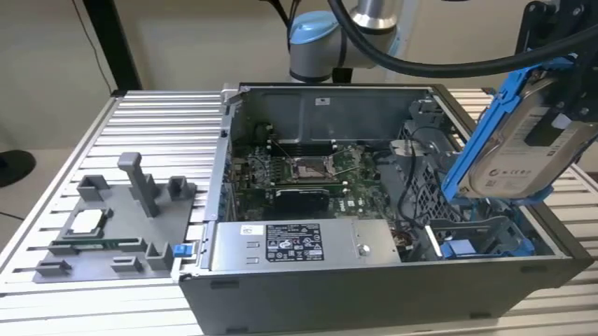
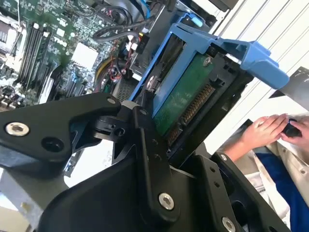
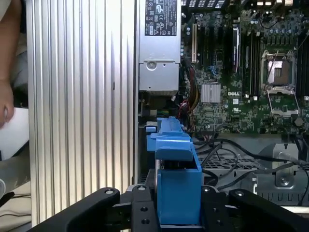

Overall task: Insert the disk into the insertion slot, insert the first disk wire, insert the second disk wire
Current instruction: 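Insert the disk into the insertion slot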

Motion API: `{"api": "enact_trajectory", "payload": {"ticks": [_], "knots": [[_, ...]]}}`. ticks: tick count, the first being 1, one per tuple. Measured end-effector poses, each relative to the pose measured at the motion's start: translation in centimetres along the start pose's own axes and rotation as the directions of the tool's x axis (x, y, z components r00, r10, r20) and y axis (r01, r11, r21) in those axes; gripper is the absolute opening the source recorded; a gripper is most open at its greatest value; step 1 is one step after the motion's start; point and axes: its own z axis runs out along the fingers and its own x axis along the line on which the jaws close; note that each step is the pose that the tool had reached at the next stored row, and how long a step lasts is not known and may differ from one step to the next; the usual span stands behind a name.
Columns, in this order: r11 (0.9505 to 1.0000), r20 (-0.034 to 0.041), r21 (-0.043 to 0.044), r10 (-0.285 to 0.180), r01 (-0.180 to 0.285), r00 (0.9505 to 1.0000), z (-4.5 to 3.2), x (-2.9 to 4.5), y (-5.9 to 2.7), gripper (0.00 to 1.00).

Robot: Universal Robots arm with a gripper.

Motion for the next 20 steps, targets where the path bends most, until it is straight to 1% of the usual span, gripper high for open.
{"api": "enact_trajectory", "payload": {"ticks": [4, 6, 9, 12, 13, 14, 15, 16, 18, 20], "knots": [[1.0000, 0.0002, 0.0000, 0.000, 0.000, 1.0000, 0.49, 0.25, -0.44, 0.00], [1.0000, 0.0002, 0.0003, 0.000, 0.000, 1.0000, 0.90, 0.43, -0.50, 0.00], [1.0000, 0.0003, 0.0048, 0.000, 0.000, 1.0000, 1.29, 0.54, -0.54, 0.00], [1.0000, 0.0001, 0.0064, 0.000, 0.000, 1.0000, 1.33, 0.55, -0.53, 0.00], [1.0000, 0.0007, 0.0081, 0.000, 0.000, 1.0000, 1.38, 0.55, -0.53, 0.00], [0.9999, 0.0018, 0.0127, 0.001, -0.001, 1.0000, 1.46, 0.55, -0.51, 0.00], [0.9998, 0.0028, 0.0177, 0.001, -0.001, 1.0000, 1.55, 0.55, -0.51, 0.00], [0.9997, 0.0039, 0.0256, 0.001, -0.001, 1.0000, 1.81, 0.54, -0.44, 0.00], [0.9996, 0.0042, 0.0293, 0.001, -0.001, 1.0000, 2.15, 0.53, -0.36, 0.00], [0.9995, 0.0055, 0.0301, 0.002, -0.003, 1.0000, 2.47, 0.52, -0.35, 0.00]]}}
